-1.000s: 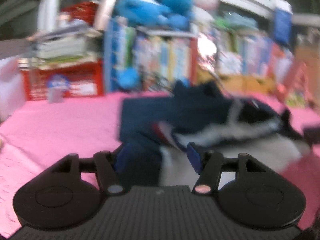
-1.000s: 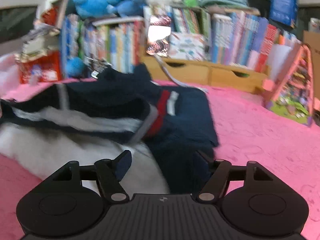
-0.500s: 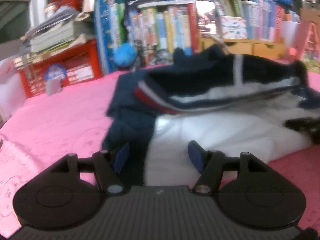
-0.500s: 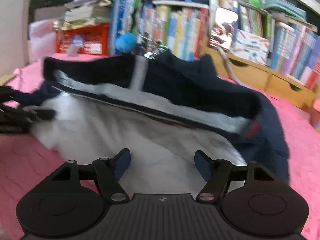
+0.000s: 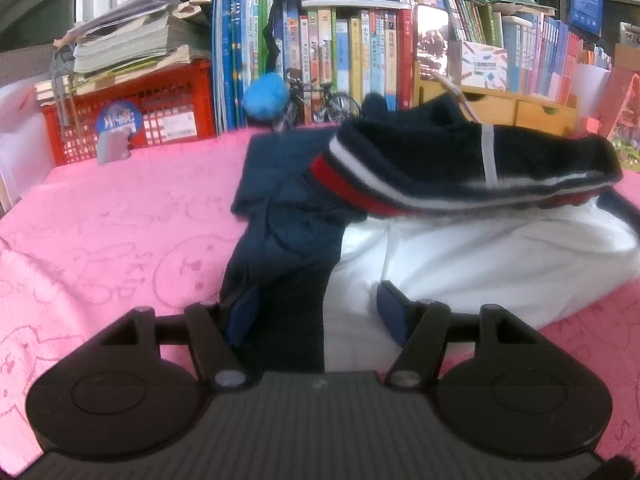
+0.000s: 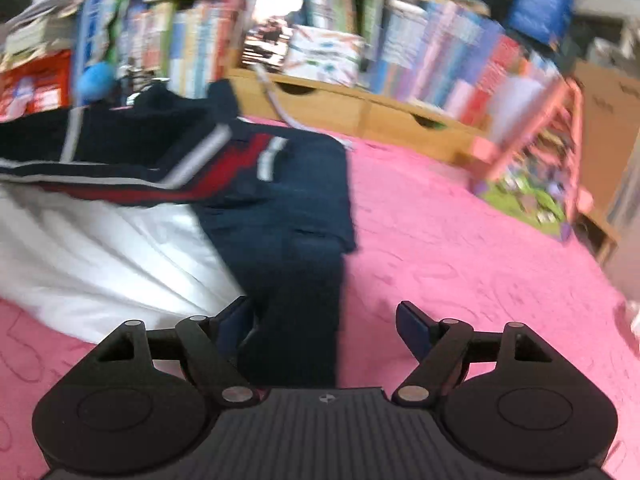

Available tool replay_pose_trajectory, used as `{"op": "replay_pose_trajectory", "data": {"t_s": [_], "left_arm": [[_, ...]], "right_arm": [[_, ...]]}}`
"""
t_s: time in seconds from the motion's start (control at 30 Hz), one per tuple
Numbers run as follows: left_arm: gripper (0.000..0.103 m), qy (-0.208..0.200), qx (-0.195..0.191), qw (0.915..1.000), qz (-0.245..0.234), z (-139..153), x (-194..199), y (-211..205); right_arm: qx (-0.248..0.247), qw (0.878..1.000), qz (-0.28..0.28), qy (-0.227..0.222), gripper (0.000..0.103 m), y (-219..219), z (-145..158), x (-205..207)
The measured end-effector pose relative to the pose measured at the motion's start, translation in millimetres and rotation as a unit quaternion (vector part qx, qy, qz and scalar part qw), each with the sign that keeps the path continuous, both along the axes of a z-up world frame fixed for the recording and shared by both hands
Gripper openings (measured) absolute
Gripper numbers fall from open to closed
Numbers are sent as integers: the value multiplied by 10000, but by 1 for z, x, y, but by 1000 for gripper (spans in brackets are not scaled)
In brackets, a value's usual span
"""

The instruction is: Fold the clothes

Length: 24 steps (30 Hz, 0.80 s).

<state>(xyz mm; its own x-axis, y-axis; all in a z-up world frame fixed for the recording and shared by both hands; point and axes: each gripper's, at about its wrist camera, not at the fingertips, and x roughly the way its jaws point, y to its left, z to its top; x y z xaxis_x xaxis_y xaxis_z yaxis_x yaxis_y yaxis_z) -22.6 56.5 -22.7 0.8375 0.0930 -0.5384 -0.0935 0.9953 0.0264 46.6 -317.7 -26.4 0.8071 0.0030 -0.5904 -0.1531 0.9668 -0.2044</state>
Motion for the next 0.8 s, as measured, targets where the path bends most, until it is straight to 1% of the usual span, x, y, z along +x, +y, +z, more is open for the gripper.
{"op": "replay_pose_trajectory", "data": {"t_s": [0.03,0.1,0.13,0.2,0.23,0.3,0.37,0.47,0.5,0.63,0.73,0.77,0.8], "left_arm": [[65,-19,-8,10000,-1,0,-1,0],[65,-45,209,9998,-54,1,-5,-3],[65,-57,336,9994,-85,2,-7,-4],[64,-131,815,9965,-155,11,-14,-8],[65,-214,1018,9943,-232,18,-18,-7],[76,-408,1066,9922,-502,33,-23,3],[78,-499,808,9917,-867,44,-17,12],[78,-463,491,9897,-1263,45,6,18],[78,-440,391,9894,-1328,43,17,18],[78,-385,-127,9888,-1437,36,54,19],[76,-330,-398,9879,-1463,29,74,20],[72,-297,-437,9887,-1400,26,79,21],[65,-261,-465,9897,-1327,23,84,22]], "right_arm": [[7,10000,-60,26,79,-5,0,0],[9,9998,-174,74,79,-14,0,1],[-107,9998,-169,52,79,-11,2,-1],[-373,9992,-128,-53,79,-4,7,-4],[-508,9986,-87,-132,79,-1,11,-6],[-555,9978,165,-325,79,2,23,-9],[-486,9961,596,-441,79,6,32,-2],[-389,9897,1235,-604,81,11,45,8],[-441,9876,1397,-557,81,17,44,17],[-388,9803,1923,-232,81,41,34,53],[-152,9753,2206,4,81,54,25,73],[-72,9734,2290,83,83,58,22,80],[12,9732,2294,170,84,59,17,87]]}}
